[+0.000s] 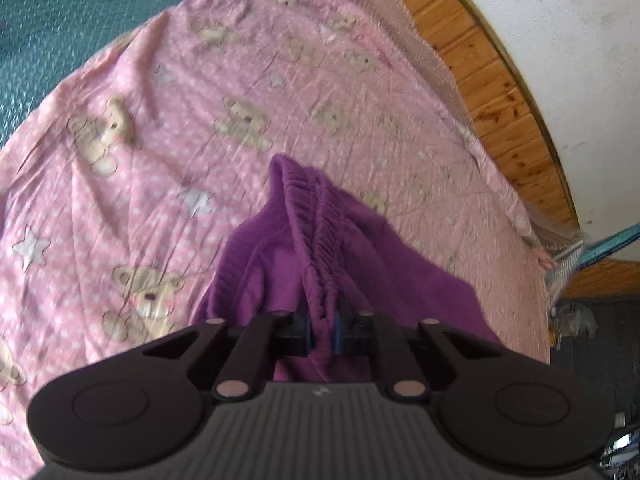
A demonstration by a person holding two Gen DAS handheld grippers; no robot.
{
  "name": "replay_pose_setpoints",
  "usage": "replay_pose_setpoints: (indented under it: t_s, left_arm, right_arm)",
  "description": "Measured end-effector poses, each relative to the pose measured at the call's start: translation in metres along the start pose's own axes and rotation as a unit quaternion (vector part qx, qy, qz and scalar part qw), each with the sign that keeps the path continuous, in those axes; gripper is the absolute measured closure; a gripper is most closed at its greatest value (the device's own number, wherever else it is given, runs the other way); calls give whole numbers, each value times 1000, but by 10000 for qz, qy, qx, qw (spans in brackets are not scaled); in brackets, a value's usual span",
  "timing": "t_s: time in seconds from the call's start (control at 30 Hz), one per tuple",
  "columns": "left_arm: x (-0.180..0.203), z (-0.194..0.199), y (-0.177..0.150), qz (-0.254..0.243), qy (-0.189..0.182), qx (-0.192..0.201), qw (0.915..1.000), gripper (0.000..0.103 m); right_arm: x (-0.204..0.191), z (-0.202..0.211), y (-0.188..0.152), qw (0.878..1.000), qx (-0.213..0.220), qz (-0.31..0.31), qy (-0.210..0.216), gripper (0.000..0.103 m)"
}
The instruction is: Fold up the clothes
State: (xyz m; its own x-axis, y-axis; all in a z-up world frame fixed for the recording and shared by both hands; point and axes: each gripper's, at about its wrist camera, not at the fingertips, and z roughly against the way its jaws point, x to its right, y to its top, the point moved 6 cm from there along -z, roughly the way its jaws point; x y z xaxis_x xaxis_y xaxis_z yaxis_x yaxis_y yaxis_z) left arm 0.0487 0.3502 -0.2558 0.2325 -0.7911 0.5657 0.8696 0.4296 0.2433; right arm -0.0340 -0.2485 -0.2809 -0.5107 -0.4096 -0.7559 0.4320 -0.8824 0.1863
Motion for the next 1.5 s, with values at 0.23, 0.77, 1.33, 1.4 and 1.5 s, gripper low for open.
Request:
replay_pose_setpoints:
  t_s: [0.23,0.77,1.33,1.4,1.5]
  left_arm:
    - [-24,-21,-11,-87,164,51,9998,91]
    - [20,-28,67,-1482,851,414,9844,31]
    - [58,24,20,-2028,296,905,9746,70]
    - [61,27,16,-1999,273,931,9750,70]
    - [62,28,16,-1990,213,977,9749,70]
  right_arm:
    - [18,-19,-7,9987,-453,26,-213,99]
    - [-168,-48,-3,8696,-1628,4649,-330,52]
    - [-206,-201,-87,6149,-5303,5791,727,65]
    - [-207,-203,-89,6031,-5502,5733,701,65]
    - [-207,-219,-97,5947,-5731,5610,568,64]
